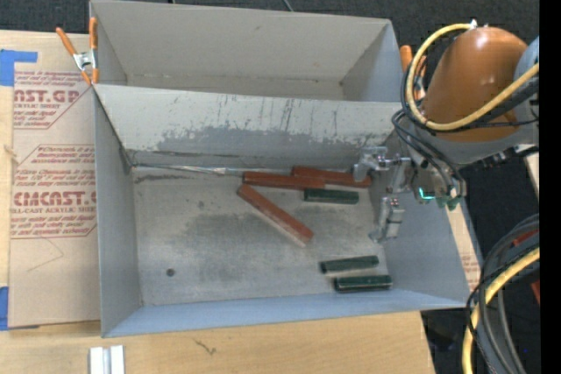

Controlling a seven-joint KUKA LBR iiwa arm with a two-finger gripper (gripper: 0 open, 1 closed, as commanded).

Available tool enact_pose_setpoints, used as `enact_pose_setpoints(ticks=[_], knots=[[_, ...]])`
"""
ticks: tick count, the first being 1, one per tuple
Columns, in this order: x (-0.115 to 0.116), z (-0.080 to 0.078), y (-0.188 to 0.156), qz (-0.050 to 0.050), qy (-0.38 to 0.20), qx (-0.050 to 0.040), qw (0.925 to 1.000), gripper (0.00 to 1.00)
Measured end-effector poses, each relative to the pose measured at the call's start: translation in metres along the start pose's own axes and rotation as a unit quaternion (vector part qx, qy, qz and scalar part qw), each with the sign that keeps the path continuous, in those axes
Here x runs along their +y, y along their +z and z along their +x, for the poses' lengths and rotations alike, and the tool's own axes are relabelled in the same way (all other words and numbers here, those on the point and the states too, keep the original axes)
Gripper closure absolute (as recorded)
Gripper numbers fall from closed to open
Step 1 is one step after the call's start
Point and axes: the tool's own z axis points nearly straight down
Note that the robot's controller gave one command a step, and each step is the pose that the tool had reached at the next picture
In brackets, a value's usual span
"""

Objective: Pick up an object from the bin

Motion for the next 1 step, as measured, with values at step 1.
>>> enact_pose_setpoints(ticks=[1], knots=[[0.0004, -0.0017, -0.0045, 0.0, -0.001, -0.0041, 1.0, 0.0]])
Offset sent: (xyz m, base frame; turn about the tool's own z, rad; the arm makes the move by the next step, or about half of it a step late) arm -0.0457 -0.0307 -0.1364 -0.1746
